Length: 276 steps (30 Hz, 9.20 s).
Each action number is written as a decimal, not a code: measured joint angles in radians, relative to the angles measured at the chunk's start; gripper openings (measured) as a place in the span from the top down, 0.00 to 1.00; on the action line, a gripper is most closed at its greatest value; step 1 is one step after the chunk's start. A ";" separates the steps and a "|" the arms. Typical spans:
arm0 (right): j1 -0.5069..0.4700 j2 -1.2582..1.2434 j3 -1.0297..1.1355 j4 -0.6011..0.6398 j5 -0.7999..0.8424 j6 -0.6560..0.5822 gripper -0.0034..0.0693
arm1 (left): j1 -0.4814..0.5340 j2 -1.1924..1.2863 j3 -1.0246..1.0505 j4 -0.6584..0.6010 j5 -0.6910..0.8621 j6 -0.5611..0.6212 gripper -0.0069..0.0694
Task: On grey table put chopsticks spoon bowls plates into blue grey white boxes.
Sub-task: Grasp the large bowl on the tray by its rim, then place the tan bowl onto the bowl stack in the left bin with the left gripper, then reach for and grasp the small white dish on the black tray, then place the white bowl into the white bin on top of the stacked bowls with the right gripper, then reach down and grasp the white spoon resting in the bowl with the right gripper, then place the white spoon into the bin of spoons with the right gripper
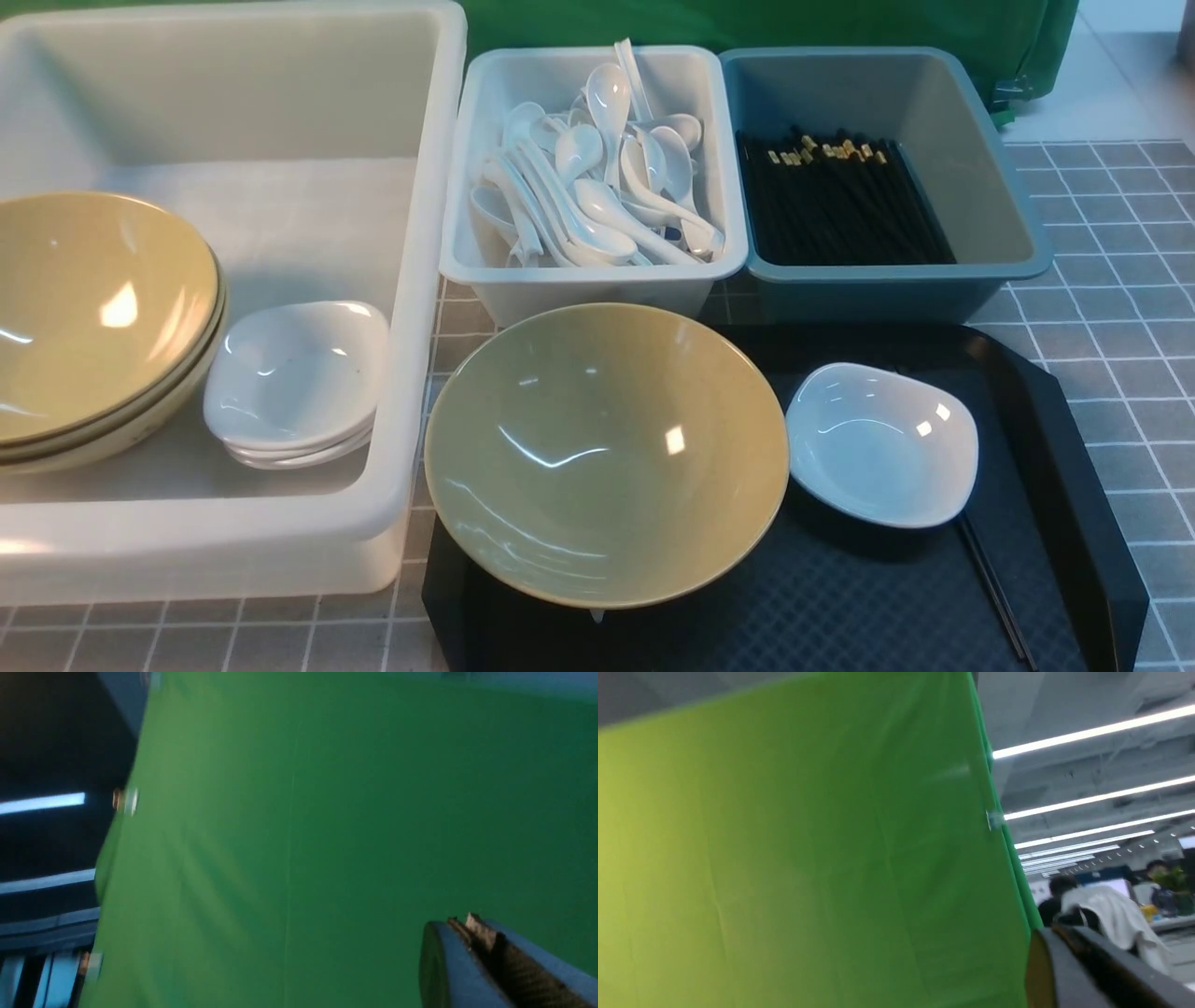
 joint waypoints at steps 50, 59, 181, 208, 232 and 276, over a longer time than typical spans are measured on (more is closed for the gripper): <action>0.070 0.601 -0.448 0.157 1.113 -0.503 0.90 | -0.849 1.964 -1.496 -0.286 1.470 0.328 0.92; 0.070 0.601 -0.448 0.161 1.107 -0.503 0.90 | -0.816 1.934 -1.651 -0.311 1.615 0.427 0.84; 0.094 1.751 -0.989 0.296 1.056 -0.464 0.41 | 0.091 0.187 -0.380 -0.138 1.241 0.440 0.92; 0.609 1.705 -1.476 0.773 1.016 -0.821 0.85 | 0.091 0.186 -0.380 -0.131 1.231 0.440 0.92; 0.696 2.029 -2.173 0.101 1.715 -0.488 0.29 | 0.091 0.114 -0.380 -0.133 1.233 0.440 0.92; 0.397 1.973 -1.774 0.710 0.809 -0.959 0.72 | 0.091 0.107 -0.349 -0.122 1.166 0.440 0.92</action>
